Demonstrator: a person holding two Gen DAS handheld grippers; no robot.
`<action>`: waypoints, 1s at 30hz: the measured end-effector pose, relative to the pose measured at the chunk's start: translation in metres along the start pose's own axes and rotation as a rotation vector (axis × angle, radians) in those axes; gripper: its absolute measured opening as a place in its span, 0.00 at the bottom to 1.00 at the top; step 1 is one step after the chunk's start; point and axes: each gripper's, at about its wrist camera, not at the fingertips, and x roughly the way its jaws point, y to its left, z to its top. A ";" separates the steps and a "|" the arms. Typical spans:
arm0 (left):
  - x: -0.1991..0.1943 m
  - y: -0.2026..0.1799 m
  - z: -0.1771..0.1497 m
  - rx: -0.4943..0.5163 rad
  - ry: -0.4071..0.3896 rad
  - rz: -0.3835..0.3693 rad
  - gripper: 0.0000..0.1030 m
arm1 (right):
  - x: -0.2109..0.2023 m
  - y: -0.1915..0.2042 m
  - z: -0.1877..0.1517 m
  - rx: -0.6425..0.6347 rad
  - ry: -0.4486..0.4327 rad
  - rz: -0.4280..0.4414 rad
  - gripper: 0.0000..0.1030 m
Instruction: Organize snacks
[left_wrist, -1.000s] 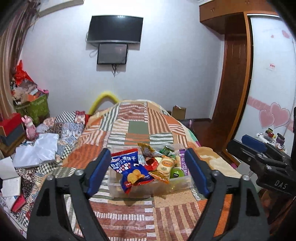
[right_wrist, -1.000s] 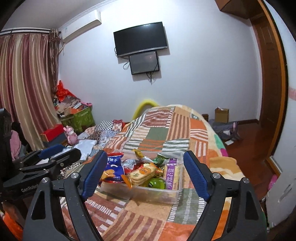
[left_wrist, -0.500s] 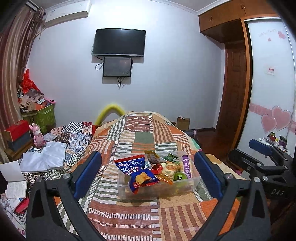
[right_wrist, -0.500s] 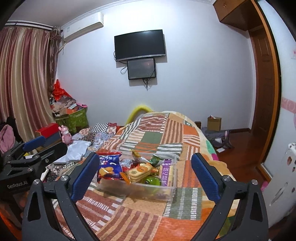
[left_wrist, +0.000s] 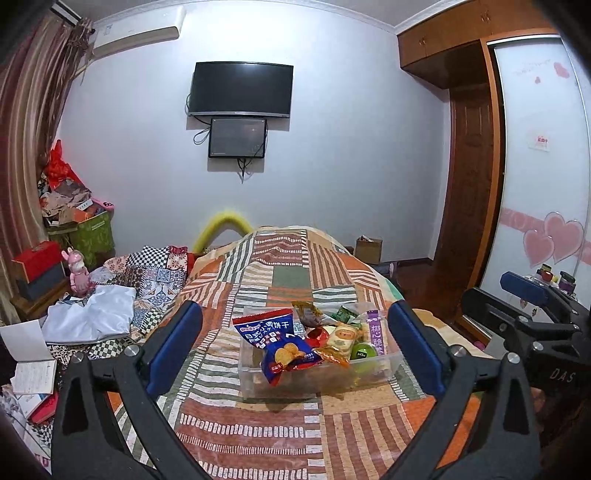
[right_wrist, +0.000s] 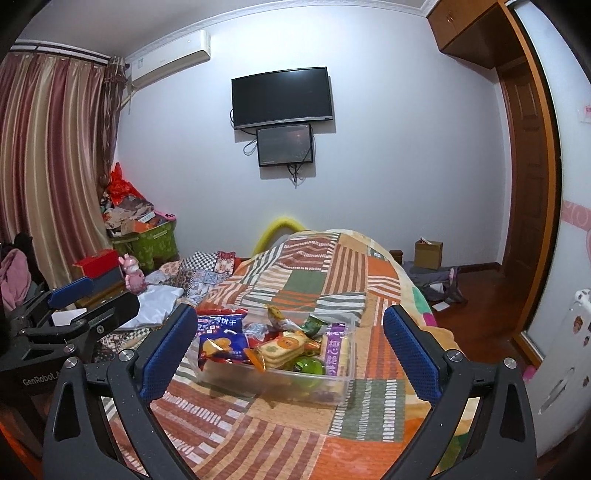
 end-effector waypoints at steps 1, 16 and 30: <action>0.000 0.001 0.000 -0.001 0.001 0.000 0.99 | 0.000 0.000 0.000 0.001 0.000 0.001 0.98; 0.000 0.001 -0.002 0.005 0.002 -0.005 0.99 | -0.003 0.003 0.003 0.006 -0.002 0.014 0.98; 0.002 0.004 -0.002 -0.009 0.010 -0.013 0.99 | -0.003 0.002 0.004 0.013 0.000 0.018 0.98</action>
